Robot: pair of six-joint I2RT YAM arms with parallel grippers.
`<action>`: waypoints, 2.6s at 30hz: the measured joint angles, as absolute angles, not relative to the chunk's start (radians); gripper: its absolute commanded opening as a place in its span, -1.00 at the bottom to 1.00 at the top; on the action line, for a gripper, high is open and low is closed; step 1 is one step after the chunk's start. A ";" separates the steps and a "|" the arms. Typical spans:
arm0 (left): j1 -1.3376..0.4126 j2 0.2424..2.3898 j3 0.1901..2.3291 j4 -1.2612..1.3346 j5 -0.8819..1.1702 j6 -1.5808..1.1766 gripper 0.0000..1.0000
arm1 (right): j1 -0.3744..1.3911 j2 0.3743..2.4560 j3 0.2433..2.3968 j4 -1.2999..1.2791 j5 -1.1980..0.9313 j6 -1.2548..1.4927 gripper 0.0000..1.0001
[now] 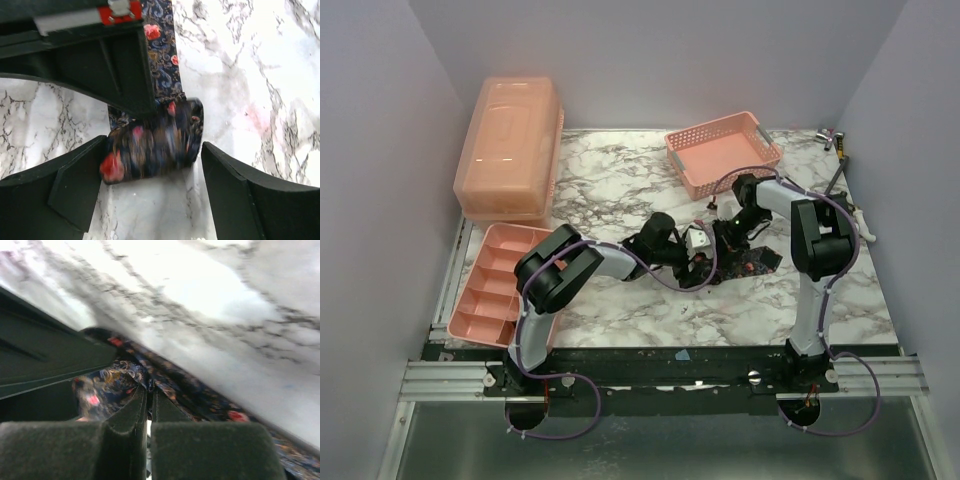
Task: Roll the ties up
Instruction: Roll the tie at the center of the board.
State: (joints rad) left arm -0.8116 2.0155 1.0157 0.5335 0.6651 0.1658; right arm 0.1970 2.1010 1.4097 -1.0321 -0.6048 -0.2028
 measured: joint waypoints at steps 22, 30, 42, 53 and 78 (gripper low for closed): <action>-0.840 2.109 1.076 0.615 0.562 -0.022 -0.41 | 0.191 2.080 1.398 -0.997 -0.557 -0.185 -0.58; -0.843 2.049 0.978 0.670 0.516 0.159 -0.46 | 0.147 2.083 1.462 -1.072 -0.597 -0.260 -0.15; -0.856 2.041 0.989 0.637 0.497 0.245 -0.38 | 0.089 2.141 1.469 -1.179 -0.840 -0.305 0.10; -0.862 2.038 1.002 0.605 0.484 0.268 -0.38 | 0.092 2.179 1.430 -1.150 -0.878 -0.255 0.11; -0.827 2.034 1.013 0.589 0.495 0.249 0.97 | 0.070 2.210 1.427 -1.162 -0.794 -0.262 -0.99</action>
